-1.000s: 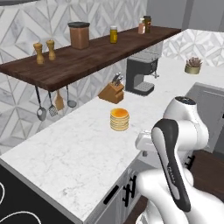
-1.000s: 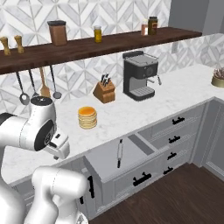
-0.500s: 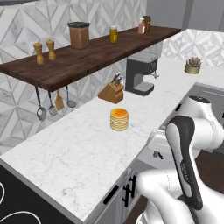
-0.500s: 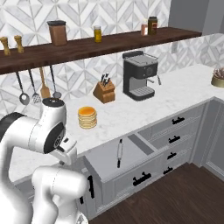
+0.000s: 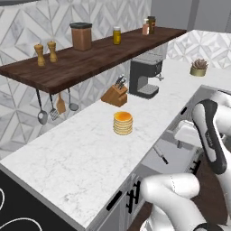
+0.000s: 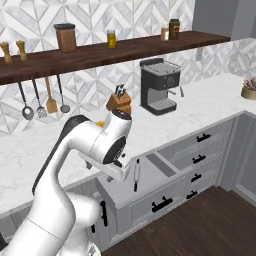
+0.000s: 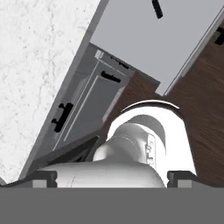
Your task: Pick the rolling pin from the drawer and place it on the counter.
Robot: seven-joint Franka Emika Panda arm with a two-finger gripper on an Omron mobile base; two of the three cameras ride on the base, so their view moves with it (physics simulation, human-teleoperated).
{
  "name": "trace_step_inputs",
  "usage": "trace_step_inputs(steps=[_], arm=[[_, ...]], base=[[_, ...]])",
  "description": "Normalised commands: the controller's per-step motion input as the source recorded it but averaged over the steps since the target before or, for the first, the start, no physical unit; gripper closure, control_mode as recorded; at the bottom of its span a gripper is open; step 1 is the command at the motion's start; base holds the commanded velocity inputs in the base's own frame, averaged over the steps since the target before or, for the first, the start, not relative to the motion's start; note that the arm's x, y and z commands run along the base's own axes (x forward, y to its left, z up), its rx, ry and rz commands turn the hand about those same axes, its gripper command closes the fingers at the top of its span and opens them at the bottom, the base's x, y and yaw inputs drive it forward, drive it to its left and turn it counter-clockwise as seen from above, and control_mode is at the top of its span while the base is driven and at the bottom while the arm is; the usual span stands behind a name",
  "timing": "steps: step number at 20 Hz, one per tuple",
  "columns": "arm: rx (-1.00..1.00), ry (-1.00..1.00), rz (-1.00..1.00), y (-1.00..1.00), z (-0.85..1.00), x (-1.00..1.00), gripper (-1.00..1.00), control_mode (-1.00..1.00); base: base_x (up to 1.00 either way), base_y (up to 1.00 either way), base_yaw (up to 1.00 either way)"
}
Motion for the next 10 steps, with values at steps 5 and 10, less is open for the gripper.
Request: trace_step_inputs(steps=[5, 10], arm=[[0.11, 0.0, 0.15, -0.98, -0.24, 0.81, -1.0, -1.0], [0.02, 0.02, 0.21, -0.15, -0.29, 1.0, -1.0, -1.0]], base=[[0.0, 0.0, 0.0], [0.0, 0.0, 0.0]])
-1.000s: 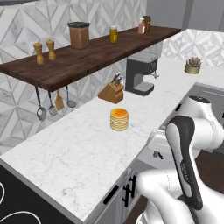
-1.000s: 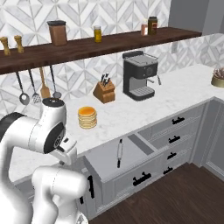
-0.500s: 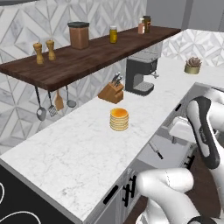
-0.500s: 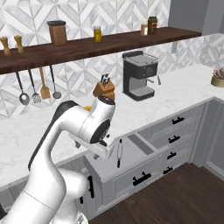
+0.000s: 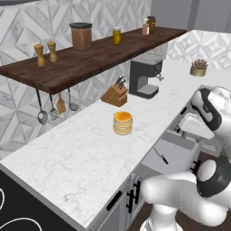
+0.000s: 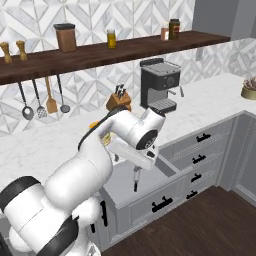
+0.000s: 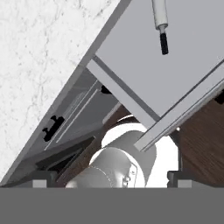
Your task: Pick the rolling pin from the drawer and place it on the counter.
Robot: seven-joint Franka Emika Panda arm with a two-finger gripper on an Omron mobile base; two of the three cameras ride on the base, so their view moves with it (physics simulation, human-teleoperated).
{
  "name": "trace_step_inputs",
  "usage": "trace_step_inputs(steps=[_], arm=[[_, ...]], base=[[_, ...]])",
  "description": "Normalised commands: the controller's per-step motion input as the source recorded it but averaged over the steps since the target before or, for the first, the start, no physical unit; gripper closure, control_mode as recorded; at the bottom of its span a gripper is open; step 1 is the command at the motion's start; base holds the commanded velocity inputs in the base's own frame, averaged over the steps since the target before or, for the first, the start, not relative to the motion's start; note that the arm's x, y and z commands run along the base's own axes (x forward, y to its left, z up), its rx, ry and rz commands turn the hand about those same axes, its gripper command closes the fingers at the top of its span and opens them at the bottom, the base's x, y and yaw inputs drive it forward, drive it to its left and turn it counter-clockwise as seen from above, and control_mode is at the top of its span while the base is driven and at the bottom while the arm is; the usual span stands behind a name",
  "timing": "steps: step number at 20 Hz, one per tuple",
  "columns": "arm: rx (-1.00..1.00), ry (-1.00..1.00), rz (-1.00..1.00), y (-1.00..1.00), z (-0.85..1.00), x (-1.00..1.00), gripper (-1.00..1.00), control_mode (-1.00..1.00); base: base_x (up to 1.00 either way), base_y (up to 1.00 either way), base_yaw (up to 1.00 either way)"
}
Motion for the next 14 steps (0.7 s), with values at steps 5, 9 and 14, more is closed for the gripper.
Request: trace_step_inputs(steps=[5, 9, 14], arm=[[-0.07, 0.0, 0.26, 0.41, -0.48, 1.0, -1.0, -1.0], [-0.23, -0.17, 0.17, 0.0, -1.0, 0.64, -1.0, -1.0], [-0.19, -0.35, 0.15, -0.12, -0.83, 0.08, -1.0, -1.0]], base=[[0.0, 0.0, 0.0], [0.0, 0.0, 0.0], [0.0, 0.0, 0.0]])
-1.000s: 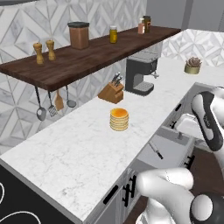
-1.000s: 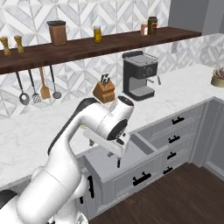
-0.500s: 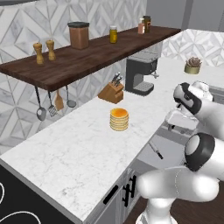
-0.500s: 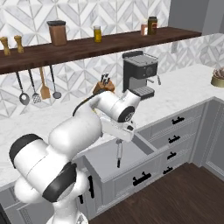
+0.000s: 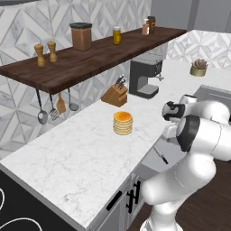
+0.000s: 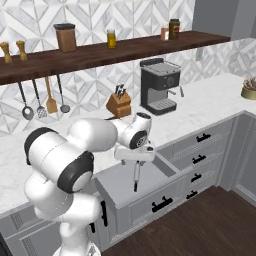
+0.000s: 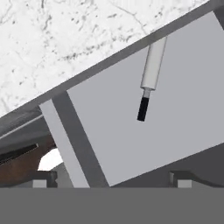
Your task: Pick the rolling pin from the drawer and place it on the counter.
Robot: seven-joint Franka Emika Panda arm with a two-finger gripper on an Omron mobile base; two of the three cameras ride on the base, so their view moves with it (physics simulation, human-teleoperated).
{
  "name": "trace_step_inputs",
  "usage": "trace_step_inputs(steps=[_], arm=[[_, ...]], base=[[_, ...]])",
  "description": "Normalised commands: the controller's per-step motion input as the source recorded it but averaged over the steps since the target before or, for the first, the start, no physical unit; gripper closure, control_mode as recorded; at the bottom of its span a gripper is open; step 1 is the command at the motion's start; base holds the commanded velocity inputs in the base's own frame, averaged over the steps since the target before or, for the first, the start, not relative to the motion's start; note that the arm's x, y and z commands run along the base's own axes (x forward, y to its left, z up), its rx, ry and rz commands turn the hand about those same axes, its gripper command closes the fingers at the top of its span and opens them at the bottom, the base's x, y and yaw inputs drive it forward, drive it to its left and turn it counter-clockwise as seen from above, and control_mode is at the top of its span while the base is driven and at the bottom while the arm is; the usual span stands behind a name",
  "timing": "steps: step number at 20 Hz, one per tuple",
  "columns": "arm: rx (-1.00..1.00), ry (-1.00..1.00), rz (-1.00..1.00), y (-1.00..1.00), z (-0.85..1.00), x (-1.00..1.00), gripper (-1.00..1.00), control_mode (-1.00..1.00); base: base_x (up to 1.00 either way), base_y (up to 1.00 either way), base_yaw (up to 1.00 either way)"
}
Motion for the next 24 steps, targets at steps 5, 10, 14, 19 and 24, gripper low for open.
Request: trace_step_inputs(steps=[5, 10, 14, 19, 24], arm=[[-0.07, -0.43, 0.17, -0.21, -0.65, 0.09, -1.0, -1.0], [-0.01, -0.39, 0.08, -0.17, -0.62, 0.18, -1.0, -1.0], [0.0, -0.01, 0.03, -0.41, -0.03, 0.66, -1.0, -1.0], [0.09, 0.14, 0.07, -0.57, -0.08, 0.47, -1.0, -1.0], [0.02, 0.26, 0.03, -0.82, -0.28, -0.07, -1.0, -1.0]], base=[[0.0, 0.0, 0.0], [0.0, 0.0, 0.0], [0.0, 0.0, 0.0], [0.0, 0.0, 0.0], [0.0, 0.0, 0.0]])
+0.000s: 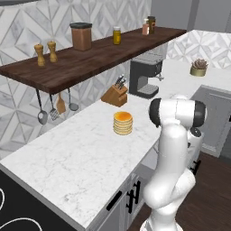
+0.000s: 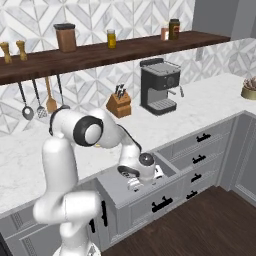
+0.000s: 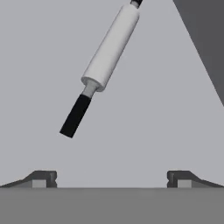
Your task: Pick the rolling pin from the drawer and place it on the counter.
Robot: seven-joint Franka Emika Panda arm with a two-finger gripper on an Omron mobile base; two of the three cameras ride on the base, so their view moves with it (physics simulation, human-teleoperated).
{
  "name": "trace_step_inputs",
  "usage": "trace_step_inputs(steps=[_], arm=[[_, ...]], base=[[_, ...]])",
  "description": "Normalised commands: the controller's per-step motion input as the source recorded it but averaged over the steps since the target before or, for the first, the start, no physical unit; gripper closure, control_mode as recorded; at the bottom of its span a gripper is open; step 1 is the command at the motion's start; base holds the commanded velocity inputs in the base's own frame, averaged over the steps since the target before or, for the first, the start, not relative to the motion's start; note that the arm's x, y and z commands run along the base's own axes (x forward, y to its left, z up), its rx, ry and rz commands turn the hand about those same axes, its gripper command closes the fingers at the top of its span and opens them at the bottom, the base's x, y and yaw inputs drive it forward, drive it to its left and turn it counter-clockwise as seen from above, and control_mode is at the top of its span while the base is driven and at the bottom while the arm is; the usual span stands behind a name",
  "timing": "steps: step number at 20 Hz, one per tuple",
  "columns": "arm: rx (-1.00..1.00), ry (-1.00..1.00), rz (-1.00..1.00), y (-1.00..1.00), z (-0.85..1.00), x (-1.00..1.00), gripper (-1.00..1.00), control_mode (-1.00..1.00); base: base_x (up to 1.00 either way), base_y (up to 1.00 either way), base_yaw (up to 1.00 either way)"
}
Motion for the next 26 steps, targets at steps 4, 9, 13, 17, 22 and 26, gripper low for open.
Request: trace_step_inputs(steps=[4, 9, 13, 17, 22, 26], arm=[[-0.03, 0.33, 0.0, -0.35, -0.46, -0.02, -1.0, -1.0], [-0.03, 0.42, 0.0, -0.57, -0.09, -0.25, -1.0, -1.0], [0.0, 0.49, 0.0, -0.88, 0.16, -0.51, -1.0, -1.0], [0.0, 0.5, 0.0, -0.99, 0.29, -0.58, -1.0, -1.0], [0.11, 0.15, 0.0, -0.79, 0.74, -0.19, -1.0, -1.0], [0.15, -0.17, -0.04, -0.32, 0.95, 0.87, -1.0, -1.0]], base=[[0.0, 0.0, 0.0], [0.0, 0.0, 0.0], [0.0, 0.0, 0.0], [0.0, 0.0, 0.0], [0.0, 0.0, 0.0], [0.0, 0.0, 0.0]])
